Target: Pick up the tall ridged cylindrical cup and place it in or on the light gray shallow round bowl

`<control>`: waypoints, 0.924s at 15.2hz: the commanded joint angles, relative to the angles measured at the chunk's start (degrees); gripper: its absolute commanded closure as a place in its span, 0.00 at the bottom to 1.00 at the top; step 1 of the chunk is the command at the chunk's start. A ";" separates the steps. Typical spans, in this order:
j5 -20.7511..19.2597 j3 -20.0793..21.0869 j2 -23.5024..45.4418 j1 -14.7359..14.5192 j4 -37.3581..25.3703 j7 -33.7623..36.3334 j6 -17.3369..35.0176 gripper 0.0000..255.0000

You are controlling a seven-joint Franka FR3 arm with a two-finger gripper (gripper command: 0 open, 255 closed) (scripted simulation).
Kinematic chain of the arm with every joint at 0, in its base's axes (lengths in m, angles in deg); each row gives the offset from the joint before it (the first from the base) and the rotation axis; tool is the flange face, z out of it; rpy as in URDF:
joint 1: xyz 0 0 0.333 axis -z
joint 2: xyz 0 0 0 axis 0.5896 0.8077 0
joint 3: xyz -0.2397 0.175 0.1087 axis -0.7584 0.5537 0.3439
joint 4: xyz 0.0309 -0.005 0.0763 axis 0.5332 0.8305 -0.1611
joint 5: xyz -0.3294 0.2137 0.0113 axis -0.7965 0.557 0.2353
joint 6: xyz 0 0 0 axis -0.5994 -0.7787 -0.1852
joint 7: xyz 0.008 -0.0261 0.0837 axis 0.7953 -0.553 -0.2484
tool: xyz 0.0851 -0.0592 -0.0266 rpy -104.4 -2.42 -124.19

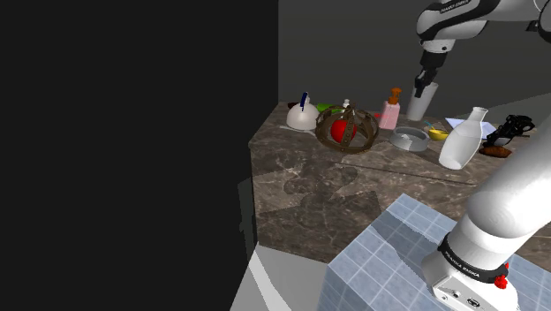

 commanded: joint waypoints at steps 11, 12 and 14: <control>8.71 -3.89 12.68 3.77 -10.40 -10.23 0.04 1.00; 8.79 -3.88 12.78 3.77 -9.73 -10.28 0.79 1.00; 8.98 -3.84 13.02 3.78 -8.43 -10.39 2.27 1.00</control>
